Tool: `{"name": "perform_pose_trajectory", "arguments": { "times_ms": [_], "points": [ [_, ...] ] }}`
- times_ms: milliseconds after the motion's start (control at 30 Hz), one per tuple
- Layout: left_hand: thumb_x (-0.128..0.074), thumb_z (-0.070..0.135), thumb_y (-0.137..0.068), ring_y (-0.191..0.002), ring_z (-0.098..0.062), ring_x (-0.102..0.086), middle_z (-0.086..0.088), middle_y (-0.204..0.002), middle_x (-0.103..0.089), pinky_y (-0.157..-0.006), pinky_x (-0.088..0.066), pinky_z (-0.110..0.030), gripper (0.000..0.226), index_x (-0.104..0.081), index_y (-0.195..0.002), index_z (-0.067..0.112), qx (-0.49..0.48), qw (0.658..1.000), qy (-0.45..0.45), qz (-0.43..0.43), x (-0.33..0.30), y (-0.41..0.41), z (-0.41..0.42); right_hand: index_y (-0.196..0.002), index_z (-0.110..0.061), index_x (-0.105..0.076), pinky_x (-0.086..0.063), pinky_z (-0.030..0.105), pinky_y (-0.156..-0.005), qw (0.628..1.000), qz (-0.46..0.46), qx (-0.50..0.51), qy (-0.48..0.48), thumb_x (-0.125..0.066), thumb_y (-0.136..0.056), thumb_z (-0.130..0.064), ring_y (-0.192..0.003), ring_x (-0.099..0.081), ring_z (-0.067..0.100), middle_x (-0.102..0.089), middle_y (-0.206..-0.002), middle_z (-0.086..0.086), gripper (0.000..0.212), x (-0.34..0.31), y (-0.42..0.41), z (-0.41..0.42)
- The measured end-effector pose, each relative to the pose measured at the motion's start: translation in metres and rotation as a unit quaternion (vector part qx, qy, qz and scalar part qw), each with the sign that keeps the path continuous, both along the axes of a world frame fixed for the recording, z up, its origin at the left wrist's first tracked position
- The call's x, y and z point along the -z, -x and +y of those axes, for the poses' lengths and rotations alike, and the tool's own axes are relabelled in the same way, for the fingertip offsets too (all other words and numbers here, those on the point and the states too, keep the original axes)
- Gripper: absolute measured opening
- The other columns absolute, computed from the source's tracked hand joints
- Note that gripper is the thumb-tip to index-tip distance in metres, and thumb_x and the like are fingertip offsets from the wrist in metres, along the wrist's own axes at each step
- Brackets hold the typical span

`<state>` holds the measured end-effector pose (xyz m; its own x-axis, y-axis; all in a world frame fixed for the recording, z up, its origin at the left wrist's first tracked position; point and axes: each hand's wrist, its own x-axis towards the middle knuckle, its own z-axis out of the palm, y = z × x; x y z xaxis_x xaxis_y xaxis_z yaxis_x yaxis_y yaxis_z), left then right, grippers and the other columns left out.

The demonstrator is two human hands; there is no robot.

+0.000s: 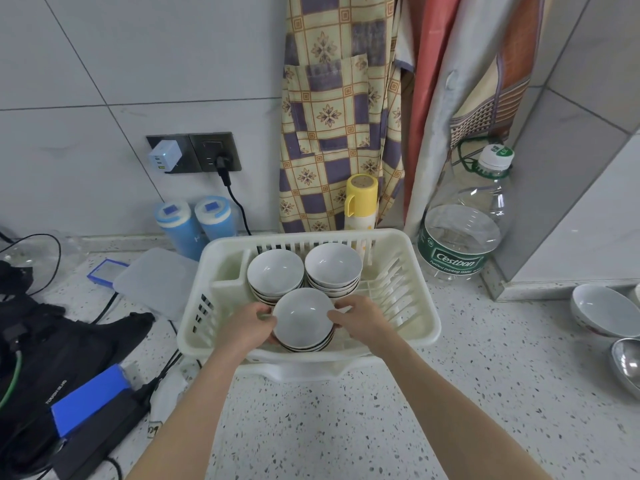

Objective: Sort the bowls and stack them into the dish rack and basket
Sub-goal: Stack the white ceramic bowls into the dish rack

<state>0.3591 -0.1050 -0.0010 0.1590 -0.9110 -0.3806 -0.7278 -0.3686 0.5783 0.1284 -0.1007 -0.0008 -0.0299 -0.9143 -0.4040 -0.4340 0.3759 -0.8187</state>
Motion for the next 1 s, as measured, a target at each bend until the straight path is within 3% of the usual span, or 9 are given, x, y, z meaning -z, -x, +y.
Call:
{"name": "perform_pose_trajectory", "arguments": {
  "times_ms": [67,133,233,333,533,733,833,933,1000],
  "points": [
    [-0.056,0.044,-0.086,-0.094,-0.021,-0.066,0.003,-0.107,-0.069,-0.086,-0.053,-0.038,0.038,-0.06,-0.12,0.028,-0.006,1.0,-0.008,-0.016,-0.001,0.001,0.0,-0.093,-0.017,-0.066,-0.044,0.026,-0.062,0.999,0.025,0.021,-0.005,-0.06,-0.083,-0.047,-0.072,-0.06,0.013,-0.063,-0.077,-0.007,0.032,-0.001,0.0,-0.001],
    [-0.05,0.05,-0.086,-0.082,-0.022,-0.066,0.0,-0.089,-0.069,-0.078,-0.052,-0.036,0.035,-0.06,-0.103,0.021,0.005,0.999,-0.031,-0.03,-0.001,0.003,-0.002,-0.08,-0.011,-0.06,-0.042,0.024,-0.056,0.997,0.06,0.017,-0.043,-0.052,-0.083,-0.057,-0.056,-0.058,0.014,-0.059,-0.071,-0.004,0.047,-0.003,-0.001,0.0],
    [-0.046,0.05,-0.089,-0.062,-0.022,-0.059,-0.003,-0.067,-0.063,-0.068,-0.047,-0.032,0.042,-0.066,-0.093,0.013,0.009,0.998,-0.064,-0.012,-0.002,0.005,-0.004,-0.1,-0.008,-0.062,-0.046,0.026,-0.061,0.992,0.035,-0.03,-0.114,-0.052,-0.084,-0.057,-0.068,-0.065,0.018,-0.069,-0.094,0.003,0.052,-0.005,-0.003,-0.003],
    [-0.05,0.047,-0.089,-0.063,-0.021,-0.059,-0.001,-0.072,-0.066,-0.07,-0.049,-0.033,0.035,-0.067,-0.093,0.016,0.016,0.997,-0.074,-0.012,-0.003,0.006,-0.003,-0.113,-0.005,-0.064,-0.04,0.025,-0.059,0.987,0.019,-0.067,-0.145,-0.061,-0.084,-0.049,-0.06,-0.056,0.015,-0.069,-0.11,0.006,0.053,-0.007,-0.001,-0.004],
    [-0.057,0.038,-0.081,-0.076,-0.019,-0.068,0.007,-0.08,-0.072,-0.084,-0.056,-0.037,0.016,-0.067,-0.088,0.027,0.01,0.998,-0.065,-0.024,-0.003,0.007,-0.001,-0.095,-0.009,-0.064,-0.035,0.023,-0.056,0.983,0.027,-0.101,-0.151,-0.064,-0.085,-0.04,-0.052,-0.048,0.011,-0.056,-0.09,0.001,0.032,-0.008,-0.002,-0.005],
    [-0.06,0.036,-0.08,-0.079,-0.021,-0.069,0.004,-0.081,-0.073,-0.086,-0.057,-0.043,0.018,-0.068,-0.093,0.026,-0.018,0.998,-0.056,0.014,-0.006,0.008,0.001,-0.121,0.005,-0.06,-0.037,0.023,-0.057,0.981,0.036,-0.11,-0.158,-0.061,-0.086,-0.044,-0.056,-0.049,0.013,-0.061,-0.095,0.003,0.06,-0.008,-0.003,-0.006],
    [-0.056,0.045,-0.081,-0.077,-0.021,-0.069,0.004,-0.081,-0.072,-0.071,-0.054,-0.035,0.025,-0.064,-0.094,0.025,-0.025,0.999,-0.024,-0.025,-0.009,0.01,0.007,-0.115,0.002,-0.064,-0.039,0.024,-0.057,0.985,0.034,-0.093,-0.142,-0.055,-0.087,-0.052,-0.056,-0.052,0.013,-0.07,-0.112,0.01,0.062,-0.012,-0.004,-0.003],
    [-0.053,0.048,-0.086,-0.078,-0.014,-0.063,0.012,-0.085,-0.068,-0.06,-0.039,-0.029,0.02,-0.062,-0.098,0.033,-0.059,0.997,0.042,-0.038,-0.013,0.014,0.014,-0.078,-0.008,-0.066,-0.04,0.025,-0.055,0.997,0.066,-0.008,-0.047,-0.051,-0.087,-0.053,-0.054,-0.054,0.014,-0.068,-0.075,0.008,0.048,-0.016,-0.002,0.004],
    [-0.055,0.043,-0.09,-0.082,-0.012,-0.058,0.014,-0.091,-0.065,-0.065,-0.038,-0.03,0.018,-0.061,-0.103,0.033,-0.089,0.991,0.104,-0.011,-0.018,0.016,0.021,-0.078,-0.018,-0.063,-0.042,0.026,-0.055,0.998,0.036,0.04,0.036,-0.051,-0.09,-0.045,-0.061,-0.057,0.014,-0.069,-0.073,0.001,0.032,-0.021,0.004,0.011]
  ]
}}
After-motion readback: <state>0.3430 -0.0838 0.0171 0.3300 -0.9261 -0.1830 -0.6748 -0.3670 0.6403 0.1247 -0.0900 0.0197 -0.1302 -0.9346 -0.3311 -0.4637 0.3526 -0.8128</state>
